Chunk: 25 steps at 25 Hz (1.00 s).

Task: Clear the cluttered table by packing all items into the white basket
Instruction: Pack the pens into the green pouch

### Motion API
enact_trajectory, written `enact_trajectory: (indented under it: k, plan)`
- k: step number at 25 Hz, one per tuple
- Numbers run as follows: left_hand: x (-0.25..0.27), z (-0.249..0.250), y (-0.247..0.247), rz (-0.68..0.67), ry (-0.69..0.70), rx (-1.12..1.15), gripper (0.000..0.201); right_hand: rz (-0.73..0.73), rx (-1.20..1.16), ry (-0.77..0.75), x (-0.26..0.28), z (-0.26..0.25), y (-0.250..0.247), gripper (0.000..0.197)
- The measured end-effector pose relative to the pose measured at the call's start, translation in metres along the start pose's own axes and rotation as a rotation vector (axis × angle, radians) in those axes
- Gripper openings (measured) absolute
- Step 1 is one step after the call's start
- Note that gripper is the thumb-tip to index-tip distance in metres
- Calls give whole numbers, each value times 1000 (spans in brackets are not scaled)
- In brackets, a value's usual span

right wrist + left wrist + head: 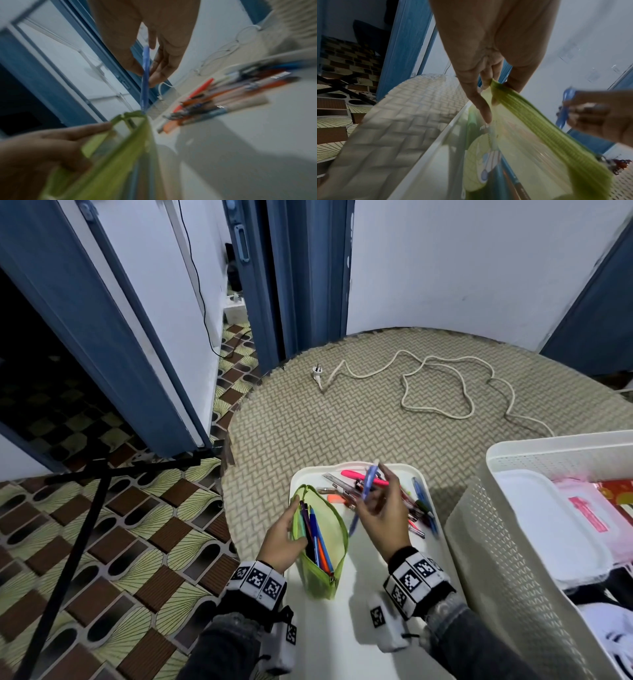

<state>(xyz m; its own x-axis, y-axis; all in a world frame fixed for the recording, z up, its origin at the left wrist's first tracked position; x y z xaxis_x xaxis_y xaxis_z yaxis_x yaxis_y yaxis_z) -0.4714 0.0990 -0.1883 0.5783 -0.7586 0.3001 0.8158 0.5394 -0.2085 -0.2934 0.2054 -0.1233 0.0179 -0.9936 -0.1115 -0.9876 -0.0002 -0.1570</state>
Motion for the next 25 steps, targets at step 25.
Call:
enact_trajectory:
  k: [25]
  plan:
    - [-31,13,-8,78,9,-38,81,-343,988,-221,-43,68,50,26]
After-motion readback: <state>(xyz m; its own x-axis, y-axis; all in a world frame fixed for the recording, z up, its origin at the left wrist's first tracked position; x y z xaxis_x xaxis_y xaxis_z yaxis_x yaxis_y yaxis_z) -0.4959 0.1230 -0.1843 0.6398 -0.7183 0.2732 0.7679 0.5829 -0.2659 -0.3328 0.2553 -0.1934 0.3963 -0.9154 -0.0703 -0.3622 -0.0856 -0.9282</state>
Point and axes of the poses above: each hand's wrist, its own x-axis away from the middle knuckle, its own y-axis out of the palm, z = x × y, the point moved 6 cm from there along -x, towards the middle knuckle, and after that the axes turned 12 degrees about z, right-handed, at the moved point
